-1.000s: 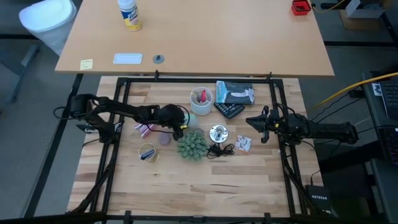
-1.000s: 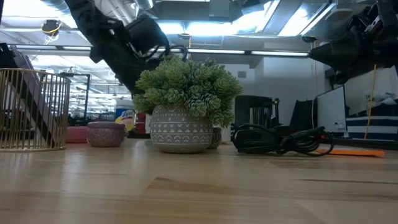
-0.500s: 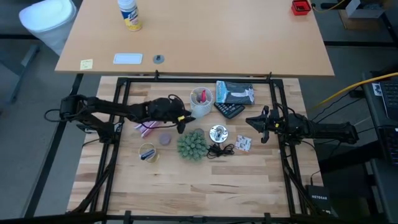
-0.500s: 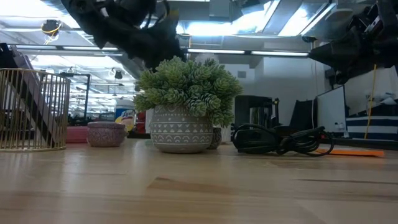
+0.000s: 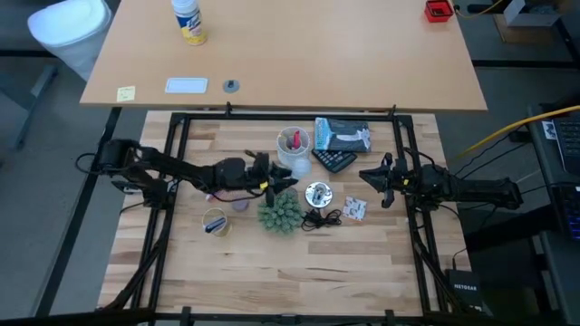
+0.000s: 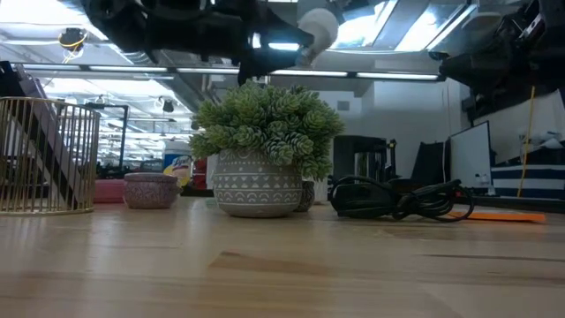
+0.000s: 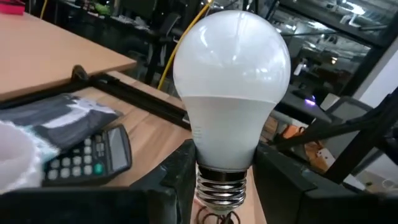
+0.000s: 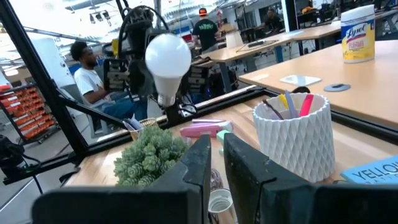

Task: Screw lightbulb
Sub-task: Insert the lightbulb into the silver desk lamp

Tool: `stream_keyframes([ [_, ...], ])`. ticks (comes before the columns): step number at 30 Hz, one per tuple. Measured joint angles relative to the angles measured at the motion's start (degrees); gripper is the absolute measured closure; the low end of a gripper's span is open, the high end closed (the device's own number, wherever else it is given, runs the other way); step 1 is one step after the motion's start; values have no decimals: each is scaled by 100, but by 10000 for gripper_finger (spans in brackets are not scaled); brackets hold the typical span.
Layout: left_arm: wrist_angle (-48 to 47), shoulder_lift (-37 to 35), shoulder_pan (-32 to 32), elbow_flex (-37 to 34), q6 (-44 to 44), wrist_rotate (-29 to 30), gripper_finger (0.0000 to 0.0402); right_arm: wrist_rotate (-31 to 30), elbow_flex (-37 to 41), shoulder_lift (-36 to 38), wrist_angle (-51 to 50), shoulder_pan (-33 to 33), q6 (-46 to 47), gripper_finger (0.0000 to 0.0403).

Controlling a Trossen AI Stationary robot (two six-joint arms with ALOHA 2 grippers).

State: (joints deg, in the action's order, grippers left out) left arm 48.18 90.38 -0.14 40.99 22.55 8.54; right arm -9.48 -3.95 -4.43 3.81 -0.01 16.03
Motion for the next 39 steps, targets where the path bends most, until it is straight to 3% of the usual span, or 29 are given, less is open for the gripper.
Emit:
stream_keyframes([
  [6,585,890,67,449,-62,85,276,-1,0,-20,20,-2,11,352],
  [15,447,1885,-46,1556,-1176,65,276,-57,0,-474,763,-1,17,352],
  [20,7,1940,-174,1696,-1296,61,276,-214,0,-1002,1092,-2,19,352],
  [26,192,1943,-304,1695,-1273,62,276,-452,0,-1770,1534,0,119,352],
  [39,549,1944,-309,1694,-1129,52,276,-306,0,-3329,2222,0,710,352],
])
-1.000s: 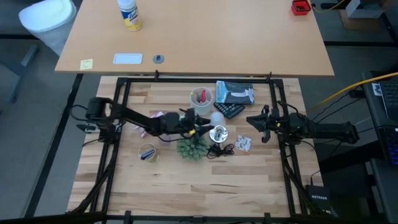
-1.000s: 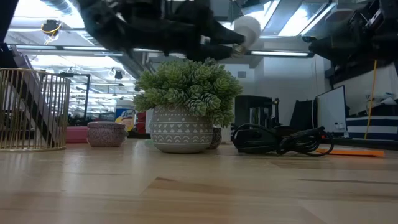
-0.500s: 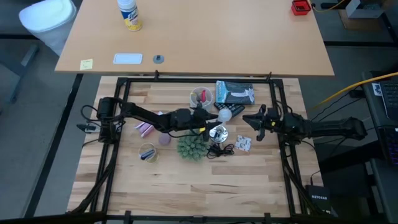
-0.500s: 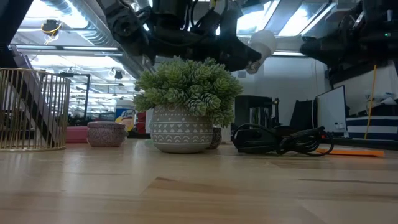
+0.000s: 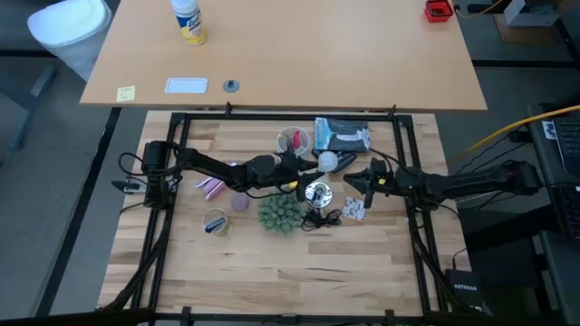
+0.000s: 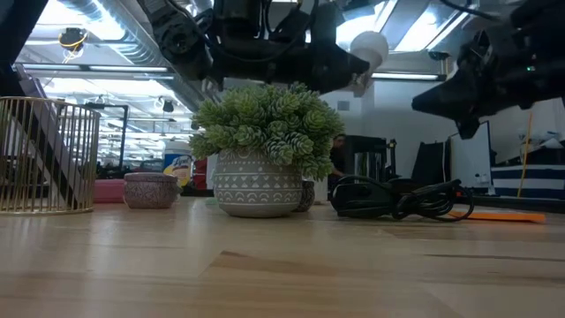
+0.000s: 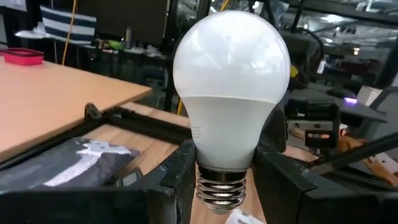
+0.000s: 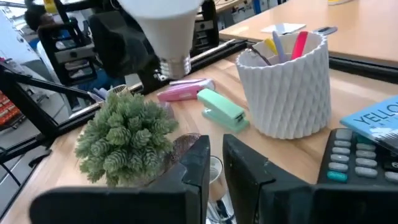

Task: Screw lightbulb
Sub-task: Insert the lightbulb into the silver desk lamp

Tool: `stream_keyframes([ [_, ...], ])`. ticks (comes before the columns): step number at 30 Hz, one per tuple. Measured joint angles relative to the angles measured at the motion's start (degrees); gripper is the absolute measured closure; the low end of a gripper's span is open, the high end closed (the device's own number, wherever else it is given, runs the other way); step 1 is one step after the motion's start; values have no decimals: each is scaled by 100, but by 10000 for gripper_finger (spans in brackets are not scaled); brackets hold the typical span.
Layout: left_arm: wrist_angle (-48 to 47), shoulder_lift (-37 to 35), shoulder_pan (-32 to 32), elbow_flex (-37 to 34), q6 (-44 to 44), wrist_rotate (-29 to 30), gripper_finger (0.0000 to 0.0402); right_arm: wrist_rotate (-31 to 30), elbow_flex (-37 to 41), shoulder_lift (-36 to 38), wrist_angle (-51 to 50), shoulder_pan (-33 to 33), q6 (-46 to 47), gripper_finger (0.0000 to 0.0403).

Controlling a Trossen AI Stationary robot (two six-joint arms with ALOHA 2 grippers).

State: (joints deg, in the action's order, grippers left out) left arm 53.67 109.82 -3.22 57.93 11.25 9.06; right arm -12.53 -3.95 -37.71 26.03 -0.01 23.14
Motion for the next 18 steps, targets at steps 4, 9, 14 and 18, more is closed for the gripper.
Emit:
stream_keyframes([
  [4,-58,0,7,0,-431,-8,276,-31,0,-383,483,0,-87,352],
  [9,15,0,-77,0,-639,-7,276,-37,0,-728,755,0,-92,352],
  [14,67,57,-74,0,-434,-7,276,-101,0,-897,827,0,-92,352],
  [18,146,330,-28,19,-392,-13,276,-255,0,-909,1009,0,-101,352],
])
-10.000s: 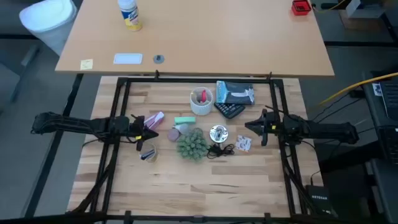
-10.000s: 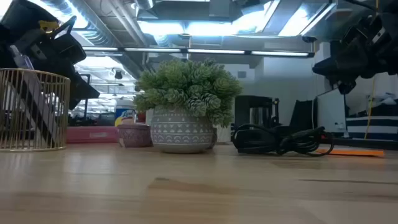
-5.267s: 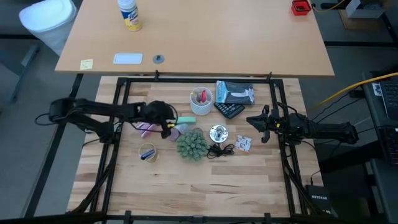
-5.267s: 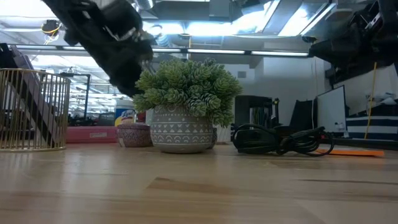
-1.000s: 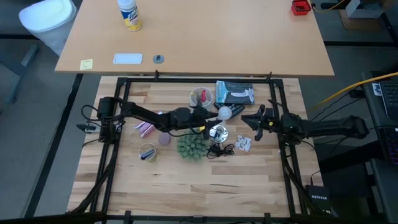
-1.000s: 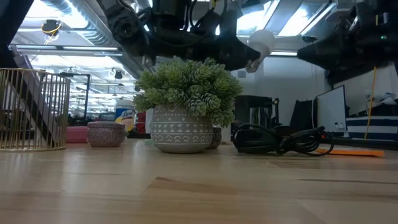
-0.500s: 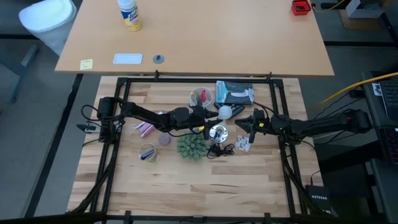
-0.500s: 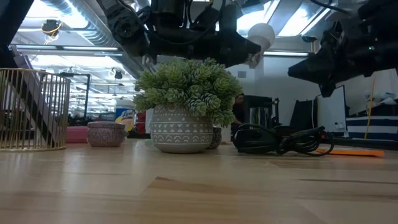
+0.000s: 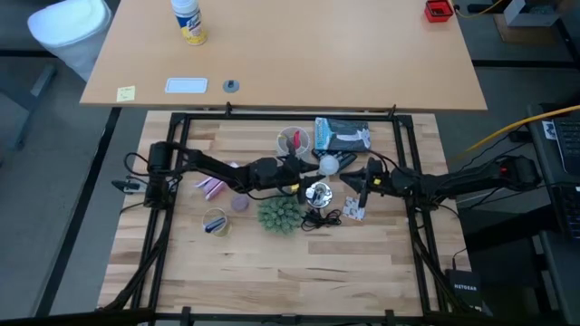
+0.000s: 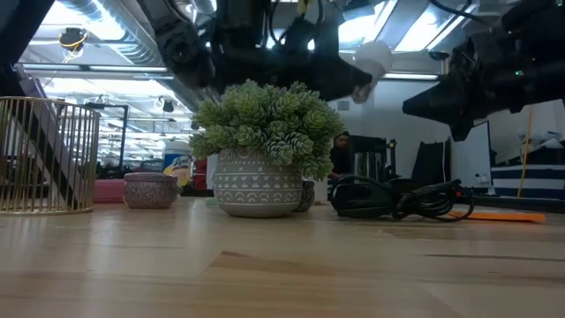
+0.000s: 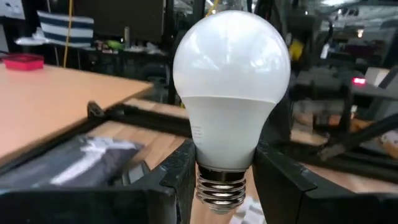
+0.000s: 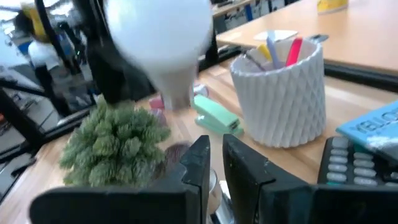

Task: Screw lightbulb
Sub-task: Insert the lightbulb into the silver desk lamp

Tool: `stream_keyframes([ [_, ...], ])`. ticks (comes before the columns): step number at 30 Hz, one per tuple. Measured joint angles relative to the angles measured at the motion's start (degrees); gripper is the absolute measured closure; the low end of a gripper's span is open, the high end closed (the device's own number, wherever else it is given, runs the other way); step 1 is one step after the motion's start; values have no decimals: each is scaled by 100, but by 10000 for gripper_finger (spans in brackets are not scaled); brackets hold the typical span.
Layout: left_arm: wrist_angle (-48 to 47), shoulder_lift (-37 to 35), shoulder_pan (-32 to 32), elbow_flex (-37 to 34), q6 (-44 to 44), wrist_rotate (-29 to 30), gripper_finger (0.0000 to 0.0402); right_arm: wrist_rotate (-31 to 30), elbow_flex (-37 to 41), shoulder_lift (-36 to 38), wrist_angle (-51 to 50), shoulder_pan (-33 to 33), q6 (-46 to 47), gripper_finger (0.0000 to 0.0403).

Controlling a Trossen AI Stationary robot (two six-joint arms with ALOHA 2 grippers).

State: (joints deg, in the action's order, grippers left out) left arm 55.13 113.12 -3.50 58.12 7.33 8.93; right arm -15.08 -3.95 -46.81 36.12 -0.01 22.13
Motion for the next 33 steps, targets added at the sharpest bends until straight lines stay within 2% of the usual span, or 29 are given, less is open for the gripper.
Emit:
stream_keyframes([
  [7,86,392,17,162,13,-16,276,-217,-12,2,203,0,-54,352],
  [14,-251,407,59,165,17,-448,276,-235,-17,0,290,0,-56,352],
  [23,-693,409,87,167,18,-457,276,-182,-17,-33,463,0,-54,352],
  [33,-651,409,85,167,17,-455,276,-139,-20,-32,437,0,-282,352],
])
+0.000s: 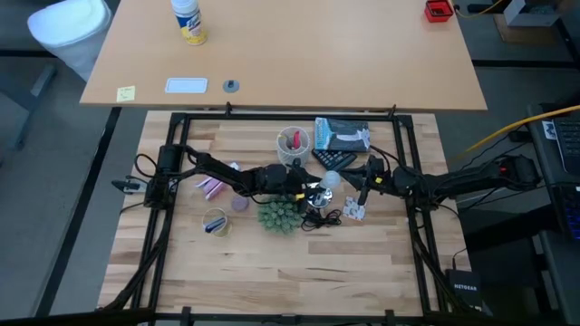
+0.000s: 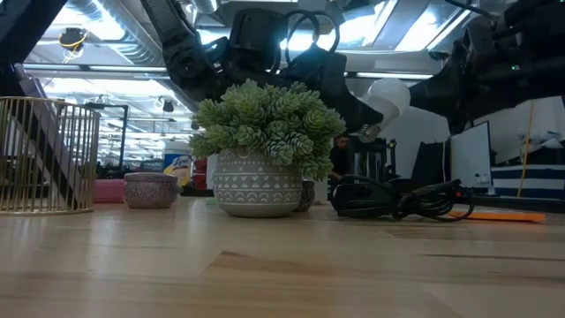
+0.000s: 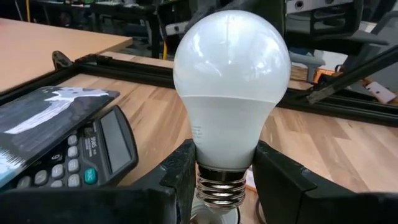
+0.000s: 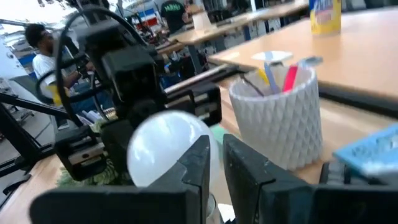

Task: Screw lightbulb
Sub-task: Insert the lightbulb into the silver desk lamp

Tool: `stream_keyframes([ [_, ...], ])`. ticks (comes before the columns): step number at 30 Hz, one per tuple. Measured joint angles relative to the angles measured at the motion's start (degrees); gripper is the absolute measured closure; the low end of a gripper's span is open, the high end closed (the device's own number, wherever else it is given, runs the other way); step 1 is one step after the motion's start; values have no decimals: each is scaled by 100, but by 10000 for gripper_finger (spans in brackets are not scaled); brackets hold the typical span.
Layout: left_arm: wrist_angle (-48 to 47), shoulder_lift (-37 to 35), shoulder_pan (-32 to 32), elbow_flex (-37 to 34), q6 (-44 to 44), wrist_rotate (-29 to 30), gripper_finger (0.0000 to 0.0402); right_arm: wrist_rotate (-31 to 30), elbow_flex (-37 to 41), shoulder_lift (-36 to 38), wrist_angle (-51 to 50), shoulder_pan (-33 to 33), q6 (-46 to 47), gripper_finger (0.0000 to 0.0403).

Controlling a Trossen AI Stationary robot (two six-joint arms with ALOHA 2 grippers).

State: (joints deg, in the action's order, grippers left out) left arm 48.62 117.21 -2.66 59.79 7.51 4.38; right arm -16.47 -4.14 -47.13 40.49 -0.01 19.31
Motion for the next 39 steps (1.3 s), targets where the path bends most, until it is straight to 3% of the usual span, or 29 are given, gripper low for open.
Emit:
stream_keyframes([
  [6,0,0,0,0,0,0,276,0,0,400,-135,0,-400,352],
  [14,0,0,0,0,0,2,276,2,0,901,-1229,0,-476,352],
  [39,-175,0,-2,363,-60,4,276,61,0,561,-1364,0,-461,352],
])
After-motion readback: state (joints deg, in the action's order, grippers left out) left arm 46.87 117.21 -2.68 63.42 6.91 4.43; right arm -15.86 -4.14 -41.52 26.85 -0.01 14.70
